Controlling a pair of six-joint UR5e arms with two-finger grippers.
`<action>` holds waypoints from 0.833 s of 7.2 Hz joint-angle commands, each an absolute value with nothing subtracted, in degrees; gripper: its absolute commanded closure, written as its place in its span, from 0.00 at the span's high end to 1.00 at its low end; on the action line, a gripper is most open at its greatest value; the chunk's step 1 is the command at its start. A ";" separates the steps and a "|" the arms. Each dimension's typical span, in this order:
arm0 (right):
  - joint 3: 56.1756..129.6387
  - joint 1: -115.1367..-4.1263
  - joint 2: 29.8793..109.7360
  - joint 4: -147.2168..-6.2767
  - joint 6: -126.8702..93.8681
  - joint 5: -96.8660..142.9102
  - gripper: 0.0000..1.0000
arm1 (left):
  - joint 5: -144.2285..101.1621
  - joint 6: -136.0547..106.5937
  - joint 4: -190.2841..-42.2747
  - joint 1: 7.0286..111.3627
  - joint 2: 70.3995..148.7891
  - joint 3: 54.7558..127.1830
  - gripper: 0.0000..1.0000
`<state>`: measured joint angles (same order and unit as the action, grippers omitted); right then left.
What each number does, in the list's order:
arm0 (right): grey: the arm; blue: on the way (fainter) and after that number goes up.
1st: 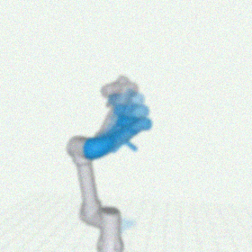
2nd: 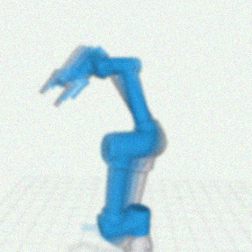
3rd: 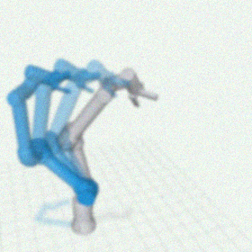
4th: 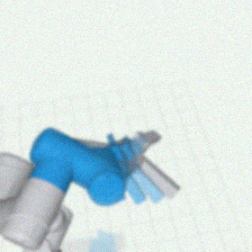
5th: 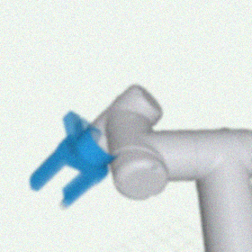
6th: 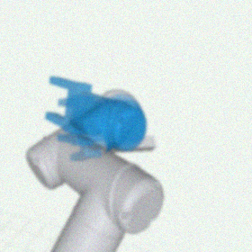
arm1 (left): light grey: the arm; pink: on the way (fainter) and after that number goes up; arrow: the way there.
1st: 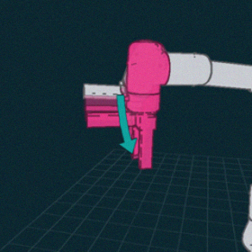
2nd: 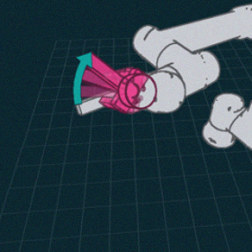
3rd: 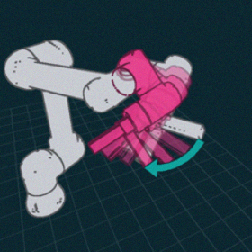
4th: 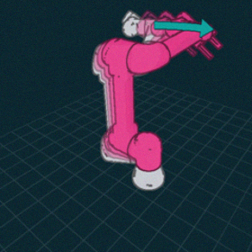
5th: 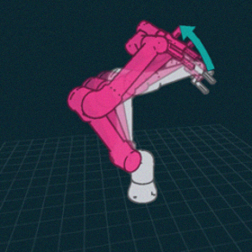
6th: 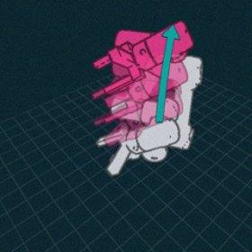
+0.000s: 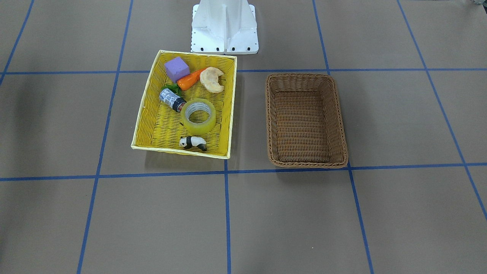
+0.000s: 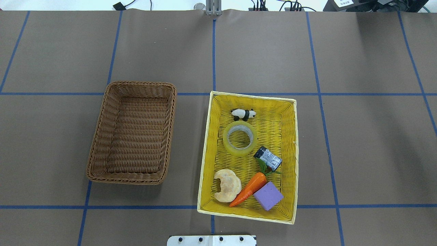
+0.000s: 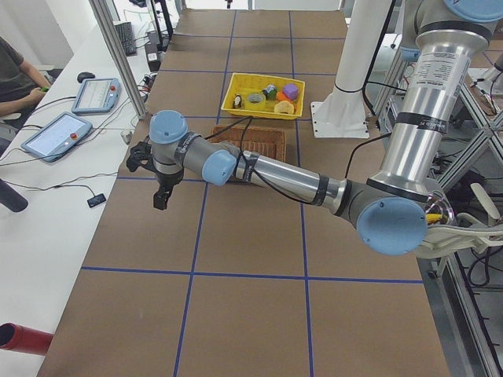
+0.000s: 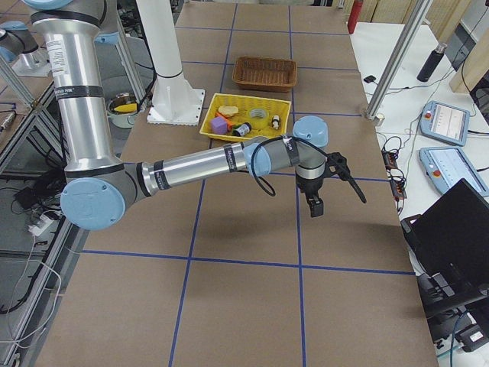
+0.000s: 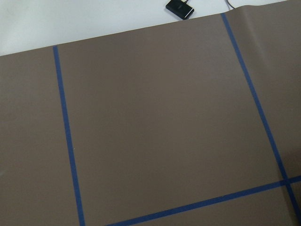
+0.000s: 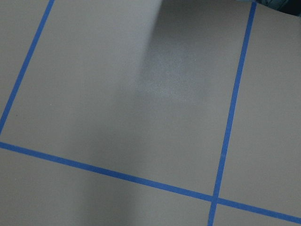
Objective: Move tape to another basket
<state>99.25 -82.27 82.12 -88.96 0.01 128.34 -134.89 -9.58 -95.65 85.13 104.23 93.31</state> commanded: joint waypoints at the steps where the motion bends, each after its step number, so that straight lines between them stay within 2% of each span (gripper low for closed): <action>1: 102.11 -82.44 79.74 -99.43 8.04 126.05 1.00 | -136.04 -3.22 -79.67 87.00 104.24 97.26 0.98; 2: 102.56 -82.35 80.24 -99.67 7.82 127.25 1.00 | -137.45 -3.34 -77.63 87.10 101.71 103.12 0.98; 3: 101.96 -81.74 81.72 -98.19 8.17 128.48 1.00 | -137.90 -3.34 -79.17 87.01 95.86 108.40 0.98; 6: 101.25 -81.21 83.41 -96.15 6.86 136.66 1.00 | -140.71 -3.17 -79.45 85.00 94.31 109.34 0.98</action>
